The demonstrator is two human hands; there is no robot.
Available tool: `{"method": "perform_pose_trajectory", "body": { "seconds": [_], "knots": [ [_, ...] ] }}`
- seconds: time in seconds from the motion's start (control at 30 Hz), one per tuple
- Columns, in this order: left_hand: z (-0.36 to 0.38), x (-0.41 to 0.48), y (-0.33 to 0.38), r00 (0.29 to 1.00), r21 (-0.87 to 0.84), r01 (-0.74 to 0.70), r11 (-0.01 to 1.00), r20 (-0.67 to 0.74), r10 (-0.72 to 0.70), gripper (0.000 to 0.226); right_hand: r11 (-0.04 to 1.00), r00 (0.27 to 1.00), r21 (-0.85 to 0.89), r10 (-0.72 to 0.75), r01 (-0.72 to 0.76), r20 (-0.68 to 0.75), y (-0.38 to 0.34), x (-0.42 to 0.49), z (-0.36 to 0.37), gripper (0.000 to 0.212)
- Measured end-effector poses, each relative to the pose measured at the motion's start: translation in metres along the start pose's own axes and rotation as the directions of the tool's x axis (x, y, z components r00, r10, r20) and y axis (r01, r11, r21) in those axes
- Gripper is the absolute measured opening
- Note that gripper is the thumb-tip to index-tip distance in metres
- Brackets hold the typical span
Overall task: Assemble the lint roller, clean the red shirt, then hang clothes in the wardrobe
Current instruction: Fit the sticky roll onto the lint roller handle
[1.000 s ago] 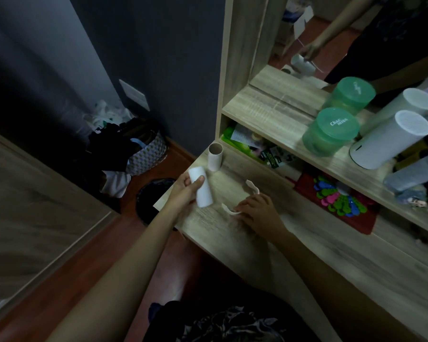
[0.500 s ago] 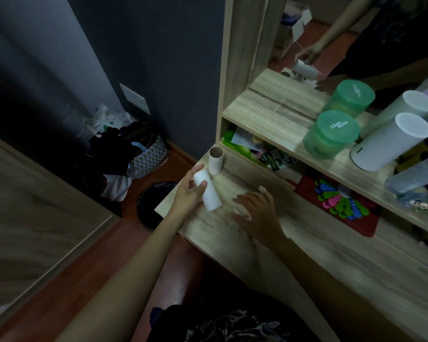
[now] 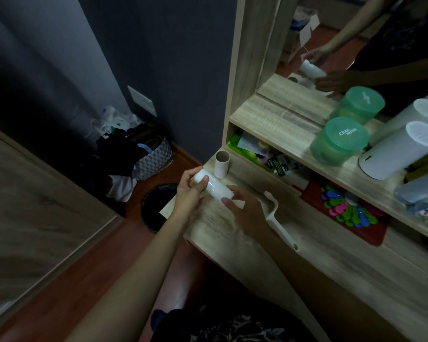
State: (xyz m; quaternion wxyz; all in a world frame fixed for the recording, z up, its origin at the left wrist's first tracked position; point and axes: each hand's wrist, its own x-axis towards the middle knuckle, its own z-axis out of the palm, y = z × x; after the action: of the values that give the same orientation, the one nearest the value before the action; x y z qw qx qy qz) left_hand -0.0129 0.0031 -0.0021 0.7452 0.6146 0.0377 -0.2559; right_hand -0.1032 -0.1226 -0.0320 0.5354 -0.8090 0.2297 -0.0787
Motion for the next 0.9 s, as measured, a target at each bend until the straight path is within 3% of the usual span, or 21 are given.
{"method": "perform_pose_trajectory", "body": {
  "seconds": [0.13,0.23,0.3,0.43,0.63,0.77,0.9],
  "knots": [
    [-0.013,0.006,0.005,0.998,0.142,0.010,0.990,0.062,-0.019,0.037,0.997,0.998,-0.028,-0.069,0.069,0.015,0.000,0.007,-0.011,0.038],
    [-0.020,0.007,0.006,0.981,0.172,0.045,0.984,0.177,-0.076,0.042,0.996,0.996,0.025,-0.088,0.088,0.002,-0.003,0.012,-0.017,0.052],
    [-0.024,0.006,0.003,0.971,0.167,0.074,0.983,0.214,-0.110,0.038,0.992,0.994,0.057,-0.111,0.112,-0.017,-0.005,0.016,-0.019,0.048],
    [-0.031,0.006,-0.007,0.972,0.134,0.090,0.987,0.205,-0.116,0.036,0.989,0.997,0.126,-0.073,0.074,-0.015,-0.005,0.020,-0.020,0.041],
    [-0.040,0.009,-0.011,0.965,0.181,0.090,0.979,0.229,-0.131,0.036,0.997,0.989,0.046,-0.071,0.066,0.127,0.001,0.021,-0.028,0.043],
    [-0.034,0.009,-0.009,0.972,0.154,0.113,0.982,0.188,-0.141,0.033,0.995,0.995,0.101,-0.010,0.000,0.104,0.000,0.017,-0.024,0.044],
    [-0.024,0.011,-0.007,0.971,0.040,0.179,0.983,0.155,-0.183,0.033,0.988,0.997,0.141,-0.064,0.056,0.050,0.001,0.013,-0.016,0.045]
  ]
}}
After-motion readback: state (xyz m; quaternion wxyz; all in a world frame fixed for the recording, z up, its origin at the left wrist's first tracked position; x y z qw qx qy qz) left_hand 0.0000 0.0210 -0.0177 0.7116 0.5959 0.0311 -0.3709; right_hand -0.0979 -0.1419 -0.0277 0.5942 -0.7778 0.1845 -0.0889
